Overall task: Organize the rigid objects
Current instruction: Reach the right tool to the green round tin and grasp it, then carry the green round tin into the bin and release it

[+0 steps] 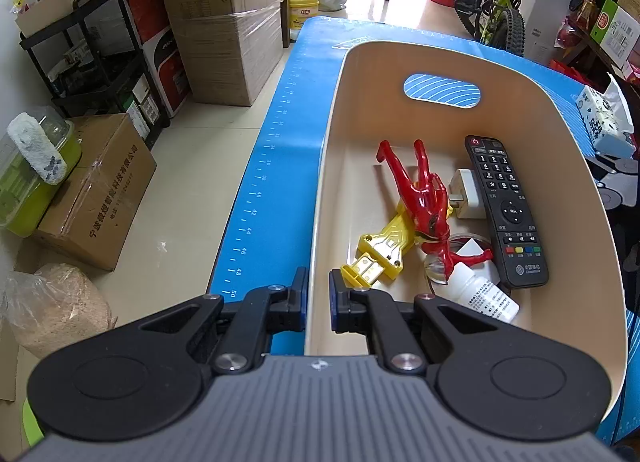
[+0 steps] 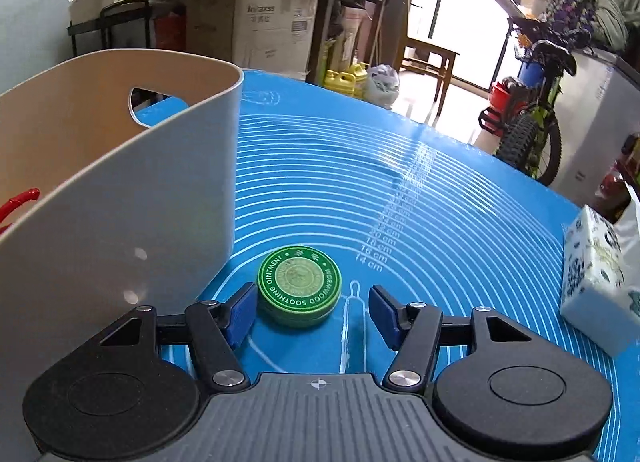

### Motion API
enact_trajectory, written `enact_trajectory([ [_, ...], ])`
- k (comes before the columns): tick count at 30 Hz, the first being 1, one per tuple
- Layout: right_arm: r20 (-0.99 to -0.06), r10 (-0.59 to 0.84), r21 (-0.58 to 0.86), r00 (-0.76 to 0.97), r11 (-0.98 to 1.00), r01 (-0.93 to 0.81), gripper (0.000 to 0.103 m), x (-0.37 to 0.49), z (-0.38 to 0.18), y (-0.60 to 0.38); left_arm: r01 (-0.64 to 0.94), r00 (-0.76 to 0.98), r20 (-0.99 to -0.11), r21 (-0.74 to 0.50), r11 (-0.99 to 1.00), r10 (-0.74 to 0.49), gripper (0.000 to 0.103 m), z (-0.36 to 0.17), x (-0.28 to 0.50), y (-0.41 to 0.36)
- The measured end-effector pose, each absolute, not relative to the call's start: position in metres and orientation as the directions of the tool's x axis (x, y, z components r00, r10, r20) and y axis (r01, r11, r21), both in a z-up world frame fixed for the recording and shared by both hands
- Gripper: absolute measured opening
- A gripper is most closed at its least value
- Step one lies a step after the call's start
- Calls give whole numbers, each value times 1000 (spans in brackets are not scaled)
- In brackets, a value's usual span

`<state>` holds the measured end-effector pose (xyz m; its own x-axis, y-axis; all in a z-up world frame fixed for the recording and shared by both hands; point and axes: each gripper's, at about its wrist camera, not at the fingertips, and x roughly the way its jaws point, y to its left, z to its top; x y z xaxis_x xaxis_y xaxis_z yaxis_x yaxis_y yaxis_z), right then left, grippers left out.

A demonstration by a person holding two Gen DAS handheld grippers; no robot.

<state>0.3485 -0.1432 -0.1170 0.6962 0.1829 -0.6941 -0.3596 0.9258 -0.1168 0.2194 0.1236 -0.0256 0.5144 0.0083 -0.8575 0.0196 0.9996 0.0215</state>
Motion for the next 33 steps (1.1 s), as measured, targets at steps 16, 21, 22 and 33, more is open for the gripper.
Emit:
enact_trajectory([
  [16,-666,165,-185,727,908,-376,53,344,-118,-133,18,512,-859,39,999,24,12,-26,221,120],
  [21,-632,144,-210,762,914,-347,53,334,-103,-134,18,512,-859,37,999,22,12,-26,222,121],
  [22,-626,140,-218,767,913,-345,53,333,-98,-134,18,512,-859,36,999,22,12,-26,221,121],
  [33,-484,153,-199,862,940,-278,53,285,-18,-139,14,511,-859,35,999,23,12,-26,221,121],
])
